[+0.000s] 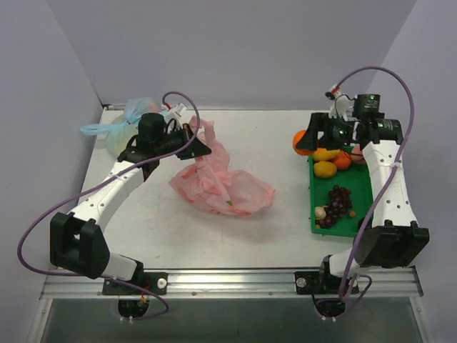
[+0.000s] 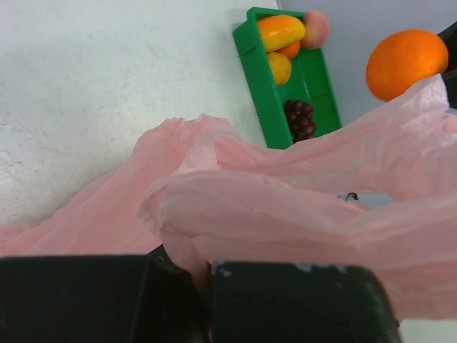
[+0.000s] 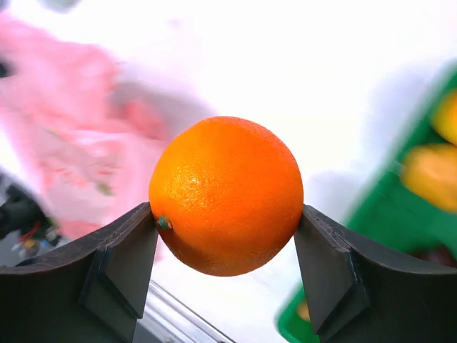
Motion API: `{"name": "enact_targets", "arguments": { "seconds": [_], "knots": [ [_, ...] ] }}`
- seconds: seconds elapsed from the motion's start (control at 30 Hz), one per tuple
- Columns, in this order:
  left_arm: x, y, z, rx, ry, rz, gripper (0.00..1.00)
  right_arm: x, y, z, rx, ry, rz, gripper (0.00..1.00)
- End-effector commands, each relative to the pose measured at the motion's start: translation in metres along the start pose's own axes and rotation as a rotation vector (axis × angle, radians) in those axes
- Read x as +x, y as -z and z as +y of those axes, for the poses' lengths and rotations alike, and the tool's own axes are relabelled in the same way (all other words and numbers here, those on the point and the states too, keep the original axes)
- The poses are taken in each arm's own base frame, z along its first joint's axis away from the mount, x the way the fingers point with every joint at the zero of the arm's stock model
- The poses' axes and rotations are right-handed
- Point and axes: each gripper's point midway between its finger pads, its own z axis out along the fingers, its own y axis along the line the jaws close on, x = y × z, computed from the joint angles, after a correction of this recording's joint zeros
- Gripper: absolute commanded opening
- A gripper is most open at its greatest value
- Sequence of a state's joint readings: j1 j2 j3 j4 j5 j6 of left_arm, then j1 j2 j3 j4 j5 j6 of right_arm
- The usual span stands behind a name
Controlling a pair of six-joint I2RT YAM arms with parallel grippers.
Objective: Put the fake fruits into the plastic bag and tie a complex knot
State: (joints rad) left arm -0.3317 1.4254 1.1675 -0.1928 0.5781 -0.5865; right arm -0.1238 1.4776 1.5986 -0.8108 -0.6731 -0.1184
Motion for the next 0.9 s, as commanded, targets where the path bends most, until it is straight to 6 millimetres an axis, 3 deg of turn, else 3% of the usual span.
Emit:
{"name": "enact_targets", "arguments": {
  "seconds": [0.0, 0.1, 0.13, 0.23, 0.3, 0.37, 0.43, 0.5, 0.7, 0.87],
  "knots": [
    [-0.021, 0.001, -0.029, 0.126, 0.029, -0.053, 0.0, -0.023, 0.001, 0.101, -0.261, 0.084, -0.078, 0.29],
    [-0.031, 0.002, -0.045, 0.195, 0.094, -0.073, 0.0, -0.025, 0.0, 0.137, -0.302, 0.194, -0.105, 0.29],
    [-0.031, 0.004, -0.051, 0.224, 0.098, -0.067, 0.0, -0.018, -0.002, 0.157, -0.337, 0.244, -0.091, 0.29],
    [-0.034, 0.004, -0.055, 0.241, 0.098, -0.085, 0.0, 0.001, -0.01, 0.178, -0.357, 0.35, -0.062, 0.28],
    [-0.029, 0.003, -0.044, 0.23, 0.118, -0.093, 0.0, 0.018, -0.021, 0.182, -0.32, 0.445, -0.035, 0.24],
    [-0.013, -0.002, -0.031, 0.22, 0.166, -0.072, 0.0, 0.023, -0.025, 0.187, -0.306, 0.507, -0.048, 0.23],
    [-0.009, -0.004, -0.028, 0.235, 0.194, -0.079, 0.0, 0.029, -0.031, 0.189, -0.302, 0.551, -0.045, 0.21],
    [0.002, -0.006, -0.02, 0.228, 0.237, -0.058, 0.0, 0.045, -0.042, 0.193, -0.313, 0.602, -0.017, 0.2],
    [0.004, -0.004, -0.011, 0.244, 0.282, -0.061, 0.0, 0.089, -0.079, 0.201, -0.349, 0.743, 0.051, 0.15],
    [0.002, 0.0, -0.003, 0.238, 0.305, -0.074, 0.0, 0.1, -0.096, 0.211, -0.365, 0.827, 0.059, 0.1]
  ]
}}
